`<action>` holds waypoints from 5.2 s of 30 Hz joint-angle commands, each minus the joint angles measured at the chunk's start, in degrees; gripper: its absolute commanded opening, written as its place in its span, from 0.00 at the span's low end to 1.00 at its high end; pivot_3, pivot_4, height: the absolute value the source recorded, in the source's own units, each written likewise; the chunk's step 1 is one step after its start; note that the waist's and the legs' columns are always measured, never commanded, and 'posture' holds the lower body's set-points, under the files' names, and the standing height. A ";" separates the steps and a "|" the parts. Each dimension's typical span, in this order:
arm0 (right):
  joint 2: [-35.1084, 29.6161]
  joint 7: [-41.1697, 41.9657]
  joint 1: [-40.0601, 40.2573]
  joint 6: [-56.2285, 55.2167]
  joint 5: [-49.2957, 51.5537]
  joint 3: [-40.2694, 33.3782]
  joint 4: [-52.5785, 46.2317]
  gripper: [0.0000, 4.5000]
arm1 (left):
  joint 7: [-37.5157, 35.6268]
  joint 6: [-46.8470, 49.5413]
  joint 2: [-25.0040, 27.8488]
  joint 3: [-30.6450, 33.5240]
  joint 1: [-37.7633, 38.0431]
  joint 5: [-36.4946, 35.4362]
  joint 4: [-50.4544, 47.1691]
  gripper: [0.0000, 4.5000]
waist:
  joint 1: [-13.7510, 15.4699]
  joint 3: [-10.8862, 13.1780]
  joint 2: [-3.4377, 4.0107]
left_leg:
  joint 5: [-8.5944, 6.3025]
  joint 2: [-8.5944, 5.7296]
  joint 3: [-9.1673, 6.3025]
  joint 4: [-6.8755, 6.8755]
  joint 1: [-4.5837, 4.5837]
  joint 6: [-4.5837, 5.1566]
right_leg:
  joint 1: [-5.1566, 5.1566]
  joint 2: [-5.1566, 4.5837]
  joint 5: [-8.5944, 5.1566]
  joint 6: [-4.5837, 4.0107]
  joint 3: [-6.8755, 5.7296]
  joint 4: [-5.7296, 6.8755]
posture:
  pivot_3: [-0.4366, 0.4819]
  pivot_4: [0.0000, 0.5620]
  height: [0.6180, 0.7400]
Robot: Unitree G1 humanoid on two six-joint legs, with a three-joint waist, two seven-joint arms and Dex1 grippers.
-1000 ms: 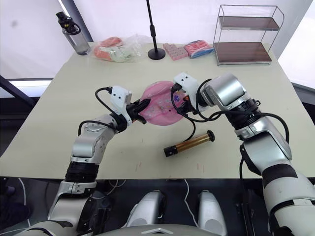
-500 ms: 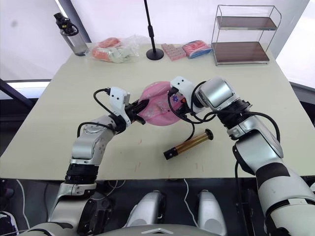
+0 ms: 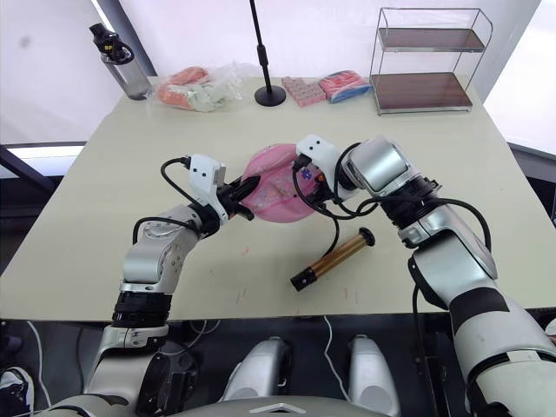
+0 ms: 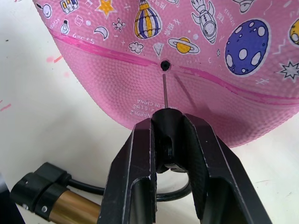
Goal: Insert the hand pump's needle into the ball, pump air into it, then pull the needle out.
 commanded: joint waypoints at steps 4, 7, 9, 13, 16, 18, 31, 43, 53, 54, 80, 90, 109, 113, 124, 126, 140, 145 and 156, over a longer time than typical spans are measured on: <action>0.80 1.97 -0.77 -1.27 0.37 -0.56 -2.56 0.07 | -0.63 0.00 -0.32 -1.45 0.28 -0.05 -1.06 0.00 | 0.00 0.00 0.00 | 0.00 0.00 0.00 0.00 0.00 0.00 | 0.00 0.00 0.00 0.00 0.00 0.00 | 0.48 0.27 0.93; 0.68 2.35 -0.84 -1.77 0.02 -0.31 -2.77 0.07 | -0.68 -0.04 -0.31 -1.53 0.38 0.00 -1.07 0.00 | 0.00 0.00 0.00 | 0.00 0.00 0.00 0.00 0.00 0.00 | 0.00 0.00 0.00 0.00 0.00 0.00 | 0.48 0.27 0.93; 0.75 2.56 -1.18 -1.94 -0.28 -0.15 -2.72 0.07 | -0.71 -0.11 -0.30 -1.60 0.50 0.07 -1.07 0.00 | 0.00 0.00 0.00 | 0.00 0.00 0.00 -0.01 0.00 0.00 | -0.01 0.00 0.00 0.00 0.00 0.00 | 0.48 0.27 0.93; 1.04 2.57 -1.77 -3.28 -1.81 0.37 -1.20 0.07 | -0.69 -0.06 -0.38 -1.70 0.60 0.08 -1.20 0.00 | -0.02 0.00 0.00 | 0.00 0.00 0.01 -0.01 0.00 0.00 | -0.01 0.00 0.00 0.00 0.00 0.00 | 0.48 0.27 0.93; 1.71 2.69 -2.18 -3.48 -2.37 0.46 0.00 0.07 | -0.70 -0.09 -0.45 -1.76 0.69 0.08 -1.26 0.00 | -0.06 0.00 0.00 | 0.00 0.00 0.00 -0.01 0.00 0.00 | -0.01 0.00 0.00 0.00 0.00 0.00 | 0.48 0.27 0.93; 2.30 2.38 -2.47 -3.76 -2.83 0.24 1.04 0.07 | -0.67 -0.10 -0.49 -1.73 0.76 0.10 -1.31 0.00 | -0.11 0.00 0.00 | 0.00 0.00 0.00 0.00 0.01 0.00 | -0.01 0.00 0.00 0.00 0.00 0.01 | 0.48 0.27 0.93; 5.81 0.60 -4.22 -4.72 -4.67 -2.32 7.89 0.07 | -1.13 -0.09 -0.78 -1.78 1.07 -0.03 -1.37 0.00 | -0.31 0.00 0.01 | 0.01 0.01 -0.02 0.00 0.08 -0.01 | 0.00 0.02 0.01 0.00 0.00 0.04 | 0.48 0.27 0.93; 7.36 1.29 -5.30 -7.95 -6.49 -2.05 11.01 0.07 | -1.89 -0.22 -0.80 -2.02 1.63 -0.33 -1.34 0.00 | -0.46 0.00 0.01 | 0.01 0.02 -0.04 0.00 0.10 -0.01 | 0.00 0.03 0.02 -0.01 0.00 0.06 | 0.48 0.27 0.93; 8.13 1.92 -4.66 -7.88 -8.28 -1.42 13.14 0.07 | -2.01 -0.30 -0.77 -2.04 2.08 -0.44 -1.59 0.00 | -0.74 -0.01 0.01 | 0.02 0.02 -0.05 0.00 0.11 -0.03 | 0.00 0.04 0.03 -0.03 0.00 0.06 | 0.48 0.27 0.93; 8.27 1.99 -4.61 -7.42 -8.22 -1.71 13.49 0.07 | -2.04 -0.30 -0.75 -2.07 2.13 -0.43 -1.59 0.00 | -0.77 -0.01 0.01 | 0.02 0.02 -0.05 0.00 0.12 -0.03 | 0.00 0.03 0.03 -0.03 0.00 0.06 | 0.48 0.27 0.93; 7.47 0.61 -2.84 -6.64 -10.19 -4.03 18.18 0.07 | -0.17 -0.09 -1.39 0.55 2.26 -1.48 0.04 0.00 | -0.99 -0.03 0.02 | 0.03 0.01 -0.06 0.00 0.14 -0.04 | 0.02 0.03 0.04 -0.04 0.00 0.07 | 0.48 0.27 0.93; 7.50 0.25 -2.94 -7.43 -10.59 -4.09 19.92 0.07 | -0.18 0.19 -1.85 0.69 2.19 -1.42 -0.02 0.00 | -0.94 -0.03 0.02 | 0.03 0.00 -0.07 0.01 0.14 -0.05 | 0.03 0.02 0.03 -0.03 0.00 0.07 | 0.48 0.27 0.93; 8.53 -1.08 -3.92 -5.66 -11.07 -6.26 22.98 0.07 | -0.46 0.14 -1.94 0.40 2.44 -1.48 0.04 0.00 | -0.92 -0.05 0.03 | 0.04 0.00 -0.08 0.00 0.15 -0.05 | 0.05 0.02 0.03 -0.03 0.00 0.06 | 0.48 0.27 0.93; 9.39 -0.68 -4.02 -5.50 -11.17 -5.30 22.40 0.07 | -0.74 0.12 -2.04 -0.02 2.30 -1.47 0.08 0.00 | -0.93 -0.05 0.04 | 0.04 0.00 -0.08 0.00 0.15 -0.05 | 0.05 0.02 0.03 -0.03 0.00 0.06 | 0.48 0.27 0.93; 12.54 -0.54 -6.52 -7.62 -12.91 -4.62 26.12 0.07 | -3.08 1.75 -2.54 -1.50 3.34 -2.79 -0.60 0.00 | -1.05 -0.10 0.06 | 0.04 0.00 -0.09 0.00 0.20 -0.05 | 0.08 0.02 0.02 -0.03 -0.01 0.06 | 0.48 0.27 0.93; 13.50 -0.69 -7.51 -8.25 -13.20 -4.80 27.29 0.07 | -3.43 2.56 -2.72 -1.73 3.90 -3.41 -0.49 0.00 | -1.23 -0.12 0.09 | 0.04 0.01 -0.10 0.00 0.22 -0.05 | 0.09 0.03 0.02 -0.04 -0.01 0.07 | 0.48 0.27 0.93; 20.34 -2.61 -13.23 -15.40 -15.63 -7.38 36.28 0.07 | -3.64 5.61 -4.81 -0.69 2.74 -6.60 2.94 0.00 | -1.58 -0.42 0.14 | 0.04 0.01 -0.15 0.00 0.30 -0.05 | 0.12 0.04 -0.11 0.12 -0.01 0.07 | 0.48 0.27 0.93; 21.90 -3.17 -14.53 -17.38 -16.68 -8.19 38.61 0.07 | -4.30 6.16 -5.23 -1.39 2.59 -6.54 3.49 0.00 | -1.59 -0.48 0.15 | 0.03 0.01 -0.15 -0.01 0.32 -0.05 | 0.12 0.05 -0.12 0.12 -0.01 0.07 | 0.48 0.27 0.93; 24.68 -4.79 -17.64 -20.37 -17.58 -10.63 42.91 0.07 | -5.34 7.26 -5.79 -3.01 3.91 -6.95 2.55 0.00 | -1.65 -0.64 0.20 | 0.03 0.01 -0.15 -0.03 0.35 -0.06 | 0.14 0.05 -0.22 -0.05 -0.01 0.07 | 0.48 0.27 0.93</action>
